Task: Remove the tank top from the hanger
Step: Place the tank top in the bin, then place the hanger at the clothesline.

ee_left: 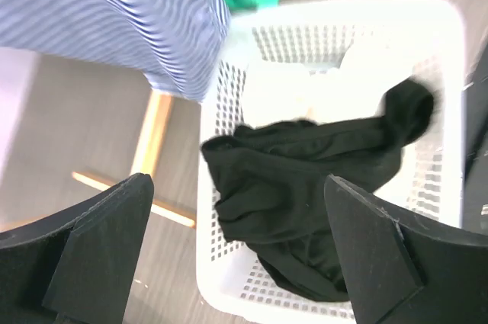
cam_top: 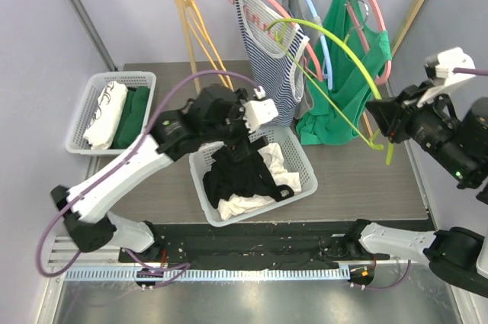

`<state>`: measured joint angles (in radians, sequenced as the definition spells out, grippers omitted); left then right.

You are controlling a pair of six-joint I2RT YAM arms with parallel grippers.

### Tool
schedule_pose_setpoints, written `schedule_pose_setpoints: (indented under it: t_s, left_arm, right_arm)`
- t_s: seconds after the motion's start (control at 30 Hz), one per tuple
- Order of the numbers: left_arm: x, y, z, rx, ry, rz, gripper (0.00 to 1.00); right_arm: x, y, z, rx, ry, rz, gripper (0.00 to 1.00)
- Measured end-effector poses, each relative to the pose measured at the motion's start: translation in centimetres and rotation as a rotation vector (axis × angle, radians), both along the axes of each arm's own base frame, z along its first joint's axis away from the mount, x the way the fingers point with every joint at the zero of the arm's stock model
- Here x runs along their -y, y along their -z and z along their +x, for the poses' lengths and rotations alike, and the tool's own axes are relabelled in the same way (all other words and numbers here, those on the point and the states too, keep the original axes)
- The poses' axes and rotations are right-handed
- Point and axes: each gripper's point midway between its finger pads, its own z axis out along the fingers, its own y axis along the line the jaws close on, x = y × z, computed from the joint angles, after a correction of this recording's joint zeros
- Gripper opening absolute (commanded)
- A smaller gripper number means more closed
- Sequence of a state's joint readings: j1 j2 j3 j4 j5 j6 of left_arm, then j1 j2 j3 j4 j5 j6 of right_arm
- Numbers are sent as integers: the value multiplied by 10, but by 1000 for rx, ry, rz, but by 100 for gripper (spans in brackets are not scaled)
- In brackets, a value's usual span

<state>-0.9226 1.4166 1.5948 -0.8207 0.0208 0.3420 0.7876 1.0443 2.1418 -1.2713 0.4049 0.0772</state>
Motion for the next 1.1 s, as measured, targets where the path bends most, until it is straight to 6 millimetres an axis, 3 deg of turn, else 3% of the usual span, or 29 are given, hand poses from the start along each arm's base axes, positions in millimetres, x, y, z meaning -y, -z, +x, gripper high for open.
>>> schedule_pose_setpoints:
  t_s: [0.13,0.33,0.53,0.73,1.1]
  left_arm:
    - [-24,-55,-28,61,38,-122,100]
    - [-55,-100,-55,140,57,-224,100]
    - [-74,-121,-62,206,31,-273,100]
    - [-81,-135,-57,237,-19,-296,100]
    - [-90,-142,-54,267,-61,-308,100]
  right_arm:
    - [-25,0,21,-39,-12,-12,1]
    - [-70,18,56,-122,-38,-52,1]
    - [-117,33,79,-147,-63,-118,1]
    - [-159,15,82,-37,-14,-164,1]
    - [-167,0,104,102,253,-249,1]
